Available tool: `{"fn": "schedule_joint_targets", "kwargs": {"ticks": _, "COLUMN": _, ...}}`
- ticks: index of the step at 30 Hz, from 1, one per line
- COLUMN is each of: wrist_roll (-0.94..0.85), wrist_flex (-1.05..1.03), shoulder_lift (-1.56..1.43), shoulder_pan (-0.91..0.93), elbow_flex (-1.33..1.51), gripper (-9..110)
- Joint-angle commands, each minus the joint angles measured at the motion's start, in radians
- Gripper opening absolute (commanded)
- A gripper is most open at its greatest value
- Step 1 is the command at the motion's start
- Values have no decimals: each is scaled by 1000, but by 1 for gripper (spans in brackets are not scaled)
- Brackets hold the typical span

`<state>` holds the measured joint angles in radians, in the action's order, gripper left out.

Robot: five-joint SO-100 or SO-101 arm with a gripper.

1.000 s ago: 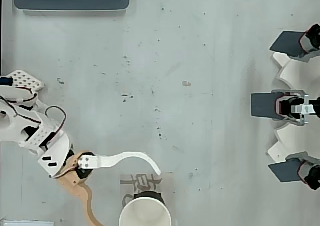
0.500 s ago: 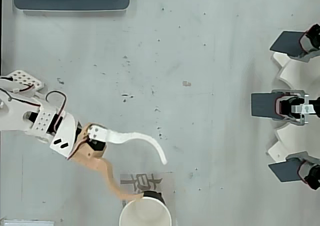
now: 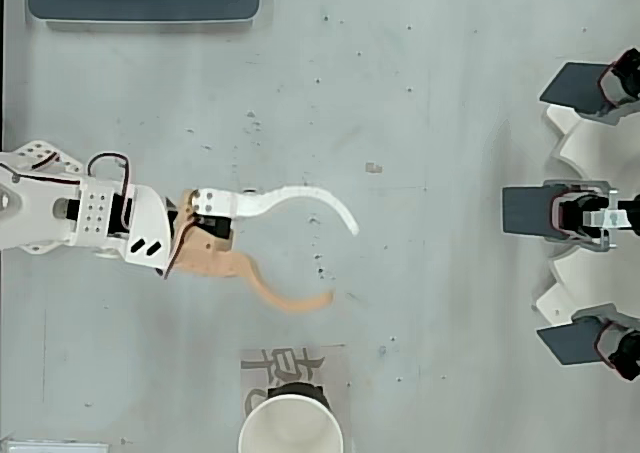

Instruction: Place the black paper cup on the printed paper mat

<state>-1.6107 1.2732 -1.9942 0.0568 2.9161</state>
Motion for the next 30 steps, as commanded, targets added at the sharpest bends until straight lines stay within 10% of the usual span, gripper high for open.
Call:
{"fn": "schedule_joint_targets", "kwargs": {"ticks": 1, "wrist_roll": -9, "wrist_flex": -8, "shoulder_lift": 25, "shoulder_pan": -48, "elbow_flex": -77, "gripper": 14}}
{"fn": "schedule_joint_targets", "kwargs": {"ticks": 30, "wrist_roll": 25, "wrist_flex": -201, "shoulder_lift": 618, "shoulder_pan": -195, "elbow_flex": -831, "gripper": 11}}
